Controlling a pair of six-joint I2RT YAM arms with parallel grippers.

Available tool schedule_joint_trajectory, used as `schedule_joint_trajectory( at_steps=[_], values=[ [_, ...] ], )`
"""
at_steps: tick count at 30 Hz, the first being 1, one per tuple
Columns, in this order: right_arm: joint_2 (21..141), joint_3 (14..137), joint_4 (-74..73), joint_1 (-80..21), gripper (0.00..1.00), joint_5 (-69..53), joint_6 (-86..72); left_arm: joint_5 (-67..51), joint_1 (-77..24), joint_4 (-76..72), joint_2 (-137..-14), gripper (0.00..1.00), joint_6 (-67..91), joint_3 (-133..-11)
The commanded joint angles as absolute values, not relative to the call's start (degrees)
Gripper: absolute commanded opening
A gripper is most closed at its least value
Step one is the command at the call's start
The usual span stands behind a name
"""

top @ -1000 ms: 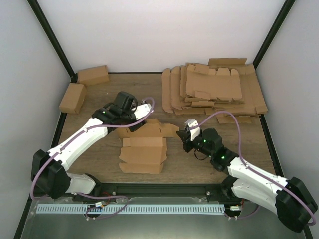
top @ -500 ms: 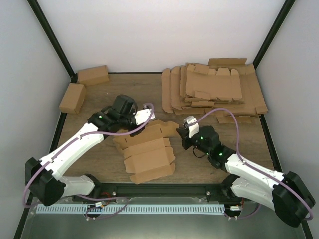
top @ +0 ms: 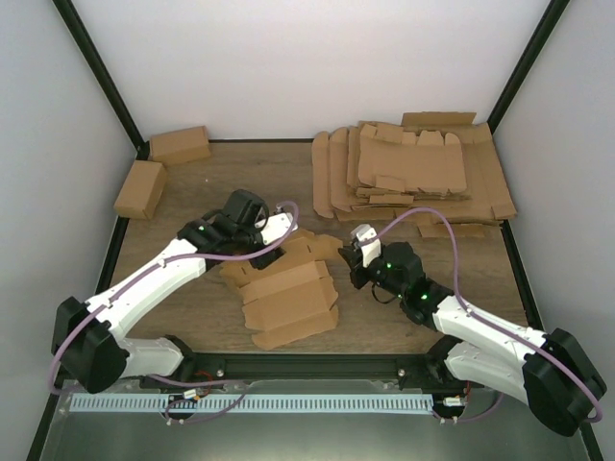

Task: Fold the paper box

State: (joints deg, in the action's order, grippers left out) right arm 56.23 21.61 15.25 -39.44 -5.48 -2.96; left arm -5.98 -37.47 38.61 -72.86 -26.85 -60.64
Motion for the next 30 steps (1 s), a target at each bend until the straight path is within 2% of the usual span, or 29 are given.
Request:
schedule_joint_trajectory(
  at_steps=[1, 6, 11, 20, 30],
  values=[
    [56.16, 24.21, 17.55, -39.29, 0.01, -8.04, -0.72, -6.19, -37.35, 38.26, -76.06, 0.57, -27.10, -62.05],
    [56.66, 24.49, 17.51, -39.27, 0.01, -8.10, -0.75, -6.22, -37.57, 40.62, -77.88, 0.40, -28.55, -63.45],
    [58.11, 24.52, 17.90, -39.31, 0.01, -7.82, -1.81, -4.19, -38.46, 40.95, -76.32, 0.05, -27.53, -64.25],
    [62.36, 21.79, 24.09, -39.29, 0.02, -7.88, -10.59, 8.32, -47.70, 39.24, -73.17, 0.04, -23.82, -60.88],
    [62.87, 18.54, 24.16, -39.30, 0.15, -9.02, -15.77, 24.03, -58.83, 36.98, -75.24, 0.04, -13.36, -58.70]
  ],
)
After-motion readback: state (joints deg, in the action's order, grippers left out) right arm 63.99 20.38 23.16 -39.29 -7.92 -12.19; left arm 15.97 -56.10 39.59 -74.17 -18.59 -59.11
